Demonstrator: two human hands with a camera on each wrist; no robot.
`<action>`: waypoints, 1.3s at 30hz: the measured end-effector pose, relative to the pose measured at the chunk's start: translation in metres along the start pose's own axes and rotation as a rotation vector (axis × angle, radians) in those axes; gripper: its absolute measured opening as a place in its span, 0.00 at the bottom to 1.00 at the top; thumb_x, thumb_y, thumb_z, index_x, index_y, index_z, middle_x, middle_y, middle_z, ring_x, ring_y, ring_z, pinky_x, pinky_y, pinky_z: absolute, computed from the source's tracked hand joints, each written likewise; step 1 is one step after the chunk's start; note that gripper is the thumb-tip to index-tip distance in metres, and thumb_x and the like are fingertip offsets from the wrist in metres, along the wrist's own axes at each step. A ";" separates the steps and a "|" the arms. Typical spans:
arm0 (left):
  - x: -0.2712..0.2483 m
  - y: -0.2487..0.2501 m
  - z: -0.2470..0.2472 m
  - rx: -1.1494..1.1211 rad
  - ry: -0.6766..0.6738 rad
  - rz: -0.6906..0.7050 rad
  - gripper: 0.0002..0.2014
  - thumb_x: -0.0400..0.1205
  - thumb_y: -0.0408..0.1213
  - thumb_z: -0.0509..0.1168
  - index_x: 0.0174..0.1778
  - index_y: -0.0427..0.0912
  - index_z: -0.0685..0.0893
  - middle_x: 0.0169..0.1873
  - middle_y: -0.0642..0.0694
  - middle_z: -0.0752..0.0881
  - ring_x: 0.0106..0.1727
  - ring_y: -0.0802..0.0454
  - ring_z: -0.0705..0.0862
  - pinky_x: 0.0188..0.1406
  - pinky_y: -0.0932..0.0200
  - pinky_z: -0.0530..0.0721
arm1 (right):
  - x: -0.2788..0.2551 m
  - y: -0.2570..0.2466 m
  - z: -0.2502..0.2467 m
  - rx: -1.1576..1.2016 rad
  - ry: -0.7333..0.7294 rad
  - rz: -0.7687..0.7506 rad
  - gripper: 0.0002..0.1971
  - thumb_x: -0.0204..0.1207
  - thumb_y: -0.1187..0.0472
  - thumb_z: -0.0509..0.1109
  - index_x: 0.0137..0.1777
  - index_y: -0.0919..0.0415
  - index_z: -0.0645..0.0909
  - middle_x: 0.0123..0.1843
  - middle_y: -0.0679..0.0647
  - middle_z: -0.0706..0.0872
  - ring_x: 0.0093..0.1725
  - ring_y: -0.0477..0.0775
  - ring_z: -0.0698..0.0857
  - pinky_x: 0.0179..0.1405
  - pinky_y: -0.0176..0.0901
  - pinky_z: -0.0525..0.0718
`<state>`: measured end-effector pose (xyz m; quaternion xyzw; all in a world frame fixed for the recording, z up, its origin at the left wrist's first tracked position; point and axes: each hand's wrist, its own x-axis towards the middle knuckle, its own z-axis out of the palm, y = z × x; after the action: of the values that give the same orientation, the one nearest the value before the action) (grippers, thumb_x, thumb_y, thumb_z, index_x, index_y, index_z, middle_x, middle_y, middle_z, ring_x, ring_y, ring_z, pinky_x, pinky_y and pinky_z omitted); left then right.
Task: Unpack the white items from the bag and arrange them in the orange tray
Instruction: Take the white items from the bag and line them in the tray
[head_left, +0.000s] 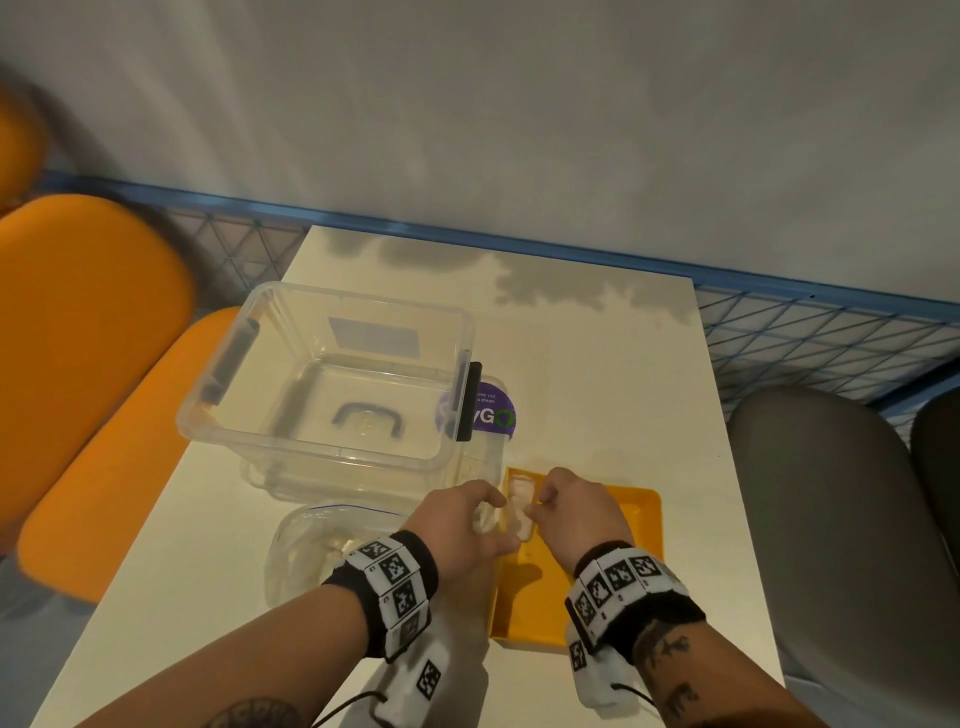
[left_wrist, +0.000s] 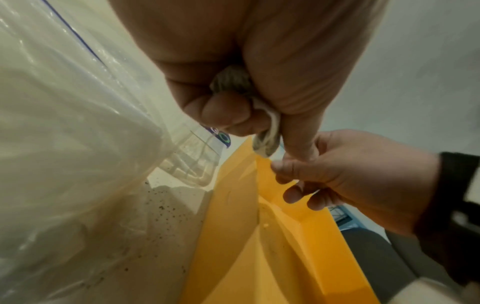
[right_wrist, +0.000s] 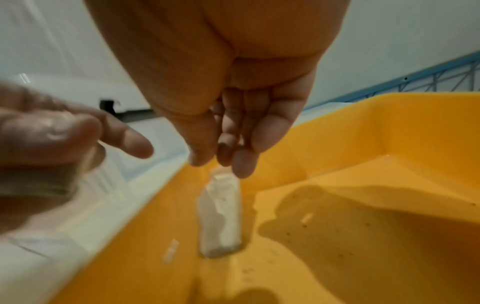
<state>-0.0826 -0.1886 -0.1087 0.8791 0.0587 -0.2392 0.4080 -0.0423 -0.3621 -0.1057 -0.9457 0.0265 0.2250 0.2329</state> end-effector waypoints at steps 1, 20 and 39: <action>-0.002 0.002 -0.001 -0.055 0.004 0.034 0.27 0.70 0.54 0.79 0.64 0.57 0.80 0.56 0.52 0.87 0.56 0.54 0.84 0.57 0.57 0.84 | -0.008 -0.002 -0.003 0.118 -0.017 -0.037 0.04 0.79 0.50 0.70 0.49 0.47 0.80 0.45 0.45 0.86 0.45 0.46 0.85 0.47 0.44 0.85; -0.018 0.013 0.003 -0.421 0.153 0.161 0.11 0.73 0.42 0.78 0.45 0.62 0.86 0.35 0.53 0.90 0.35 0.58 0.85 0.47 0.47 0.89 | -0.066 0.009 -0.008 1.109 0.004 0.082 0.05 0.80 0.64 0.72 0.52 0.65 0.82 0.45 0.65 0.92 0.42 0.59 0.93 0.36 0.43 0.89; -0.012 -0.008 0.006 0.008 0.071 0.077 0.13 0.82 0.46 0.68 0.62 0.60 0.82 0.56 0.56 0.88 0.51 0.58 0.86 0.52 0.63 0.82 | -0.053 0.033 0.014 0.184 -0.137 -0.123 0.01 0.77 0.52 0.72 0.46 0.44 0.85 0.43 0.43 0.86 0.42 0.43 0.85 0.46 0.43 0.86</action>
<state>-0.0973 -0.1863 -0.1121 0.8903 0.0382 -0.1922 0.4111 -0.1004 -0.3878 -0.1077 -0.9026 -0.0270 0.2710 0.3332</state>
